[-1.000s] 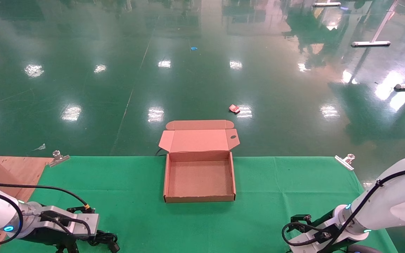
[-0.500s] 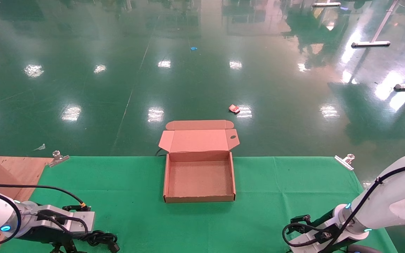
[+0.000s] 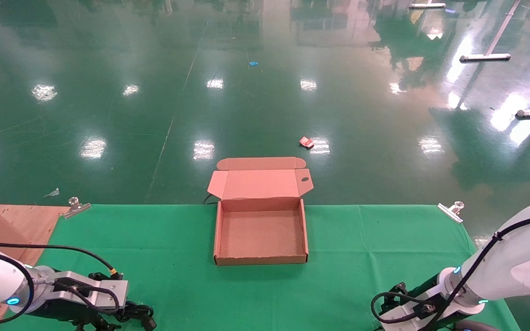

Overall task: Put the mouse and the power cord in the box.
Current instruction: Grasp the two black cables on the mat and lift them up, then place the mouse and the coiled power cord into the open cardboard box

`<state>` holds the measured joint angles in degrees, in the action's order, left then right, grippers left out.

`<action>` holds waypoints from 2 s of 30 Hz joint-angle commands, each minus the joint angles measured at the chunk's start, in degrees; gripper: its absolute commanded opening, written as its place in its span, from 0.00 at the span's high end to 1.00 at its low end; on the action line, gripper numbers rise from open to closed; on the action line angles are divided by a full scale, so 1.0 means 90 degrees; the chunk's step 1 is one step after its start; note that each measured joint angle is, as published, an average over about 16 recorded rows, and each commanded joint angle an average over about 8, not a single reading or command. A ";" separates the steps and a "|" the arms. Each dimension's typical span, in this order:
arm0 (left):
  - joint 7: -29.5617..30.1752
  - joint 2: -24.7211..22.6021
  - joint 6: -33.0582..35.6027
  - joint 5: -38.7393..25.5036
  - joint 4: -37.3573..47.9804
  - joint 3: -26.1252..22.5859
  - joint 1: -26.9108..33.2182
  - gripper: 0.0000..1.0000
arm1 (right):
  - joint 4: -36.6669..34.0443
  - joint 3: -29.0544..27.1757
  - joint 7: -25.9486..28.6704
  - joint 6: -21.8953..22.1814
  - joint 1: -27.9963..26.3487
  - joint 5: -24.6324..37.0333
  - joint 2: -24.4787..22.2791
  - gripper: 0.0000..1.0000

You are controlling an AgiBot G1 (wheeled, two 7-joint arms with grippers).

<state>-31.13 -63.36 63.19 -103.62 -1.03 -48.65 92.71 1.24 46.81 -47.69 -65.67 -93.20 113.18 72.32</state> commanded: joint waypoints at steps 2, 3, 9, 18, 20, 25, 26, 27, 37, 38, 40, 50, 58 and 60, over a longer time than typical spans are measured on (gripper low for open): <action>-0.0024 0.0016 0.0001 0.0008 0.0021 0.0006 0.0010 1.00 | -0.0027 -0.0006 -0.0021 0.0015 -0.0008 -0.0009 -0.0001 1.00; -0.0035 0.0021 0.0006 0.0009 0.0023 0.0007 0.0013 1.00 | -0.0035 -0.0009 -0.0027 0.0018 -0.0008 -0.0012 -0.0001 1.00; -0.0080 0.0012 0.0050 0.0002 0.0043 0.0002 0.0021 1.00 | -0.0071 -0.0023 -0.0055 0.0014 -0.0011 -0.0032 -0.0005 1.00; -0.0107 -0.0059 0.0163 -0.0020 0.0073 -0.0014 -0.0009 1.00 | -0.0116 -0.0040 -0.0091 -0.0066 -0.0067 -0.0056 -0.0085 1.00; -0.0114 -0.0062 0.0198 -0.0027 0.0074 -0.0020 0.0009 1.00 | -0.0122 -0.0045 -0.0093 -0.0095 -0.0084 -0.0063 -0.0098 1.00; -0.0146 -0.0020 0.0325 -0.0052 0.0060 -0.0037 0.0133 1.00 | -0.0121 -0.0069 -0.0097 -0.0204 -0.0169 -0.0098 -0.0120 1.00; -0.0154 -0.0005 0.0361 -0.0058 0.0056 -0.0041 0.0171 1.00 | -0.0118 -0.0077 -0.0099 -0.0233 -0.0196 -0.0109 -0.0125 1.00; -0.0161 0.0012 0.0404 -0.0064 0.0050 -0.0046 0.0218 1.00 | -0.0113 -0.0087 -0.0101 -0.0268 -0.0231 -0.0123 -0.0132 1.00; -0.0190 0.0137 0.1160 -0.0148 -0.0166 -0.0105 0.1108 1.00 | 0.0014 -0.0250 -0.0185 -0.0942 -0.0948 -0.0358 -0.0300 1.00; -0.0183 0.0140 0.1263 -0.0152 -0.0210 -0.0107 0.1233 1.00 | 0.0034 -0.0266 -0.0187 -0.1031 -0.1055 -0.0381 -0.0317 1.00; -0.0157 0.0128 0.1481 -0.0161 -0.0322 -0.0113 0.1499 1.00 | 0.0074 -0.0303 -0.0176 -0.1214 -0.1286 -0.0435 -0.0347 1.00; 0.0437 -0.0281 0.2453 -0.0188 -0.1301 -0.0133 0.2732 1.00 | 0.0333 -0.0452 0.0212 -0.1968 -0.2582 -0.0643 -0.0273 1.00; 0.1369 -0.0533 0.2884 -0.0126 -0.2578 -0.0087 0.3470 1.00 | 0.0615 -0.0458 0.0745 -0.2293 -0.3558 -0.0638 0.0103 1.00; 0.1591 -0.0522 0.2927 -0.0085 -0.2920 -0.0075 0.3537 1.00 | 0.0659 -0.0452 0.0844 -0.2356 -0.3700 -0.0632 0.0192 1.00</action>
<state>-16.94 -67.57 89.29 -104.21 -27.28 -49.49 123.64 7.08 42.74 -40.49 -86.99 -125.75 107.41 73.71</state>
